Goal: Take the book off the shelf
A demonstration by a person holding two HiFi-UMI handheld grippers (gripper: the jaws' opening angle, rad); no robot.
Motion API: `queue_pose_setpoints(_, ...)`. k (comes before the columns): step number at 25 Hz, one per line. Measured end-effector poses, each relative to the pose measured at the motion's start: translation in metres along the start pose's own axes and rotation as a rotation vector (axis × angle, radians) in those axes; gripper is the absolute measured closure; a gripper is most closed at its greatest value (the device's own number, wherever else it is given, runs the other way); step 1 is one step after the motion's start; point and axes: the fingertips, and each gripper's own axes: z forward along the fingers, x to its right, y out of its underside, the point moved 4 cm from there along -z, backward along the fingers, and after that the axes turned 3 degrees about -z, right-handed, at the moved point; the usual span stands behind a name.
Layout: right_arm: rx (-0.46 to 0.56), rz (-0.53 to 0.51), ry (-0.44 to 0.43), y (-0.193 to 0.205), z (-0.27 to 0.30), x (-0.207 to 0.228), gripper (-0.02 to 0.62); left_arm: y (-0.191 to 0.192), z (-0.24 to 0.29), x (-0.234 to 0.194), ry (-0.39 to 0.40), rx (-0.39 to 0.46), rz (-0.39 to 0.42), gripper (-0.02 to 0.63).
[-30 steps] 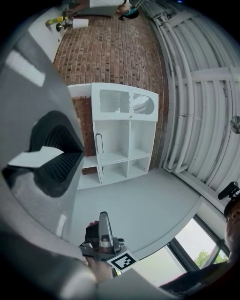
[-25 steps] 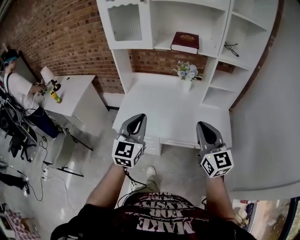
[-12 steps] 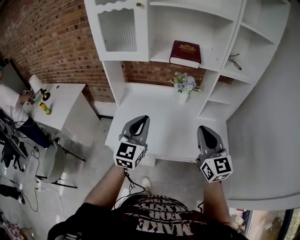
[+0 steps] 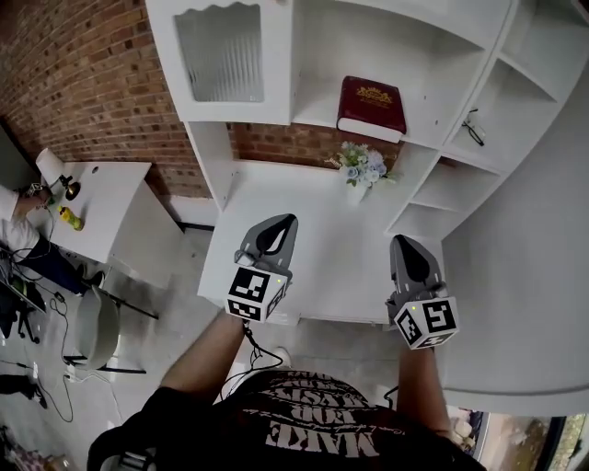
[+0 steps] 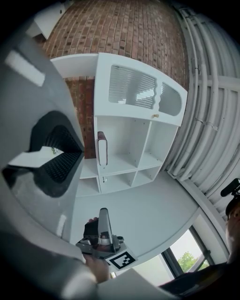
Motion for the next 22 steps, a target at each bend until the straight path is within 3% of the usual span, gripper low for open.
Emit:
queue_pose_setpoints(11, -0.001, -0.054, 0.027, -0.019, 0.059, -0.003, 0.574, -0.011, 0.031, -0.057, 0.033, 0.034, -0.029, 0.606)
queue_pose_setpoints(22, -0.012, -0.058, 0.037, -0.024, 0.076, 0.018, 0.575, -0.019, 0.058, -0.054, 0.073, 0.041, -0.044, 0.606)
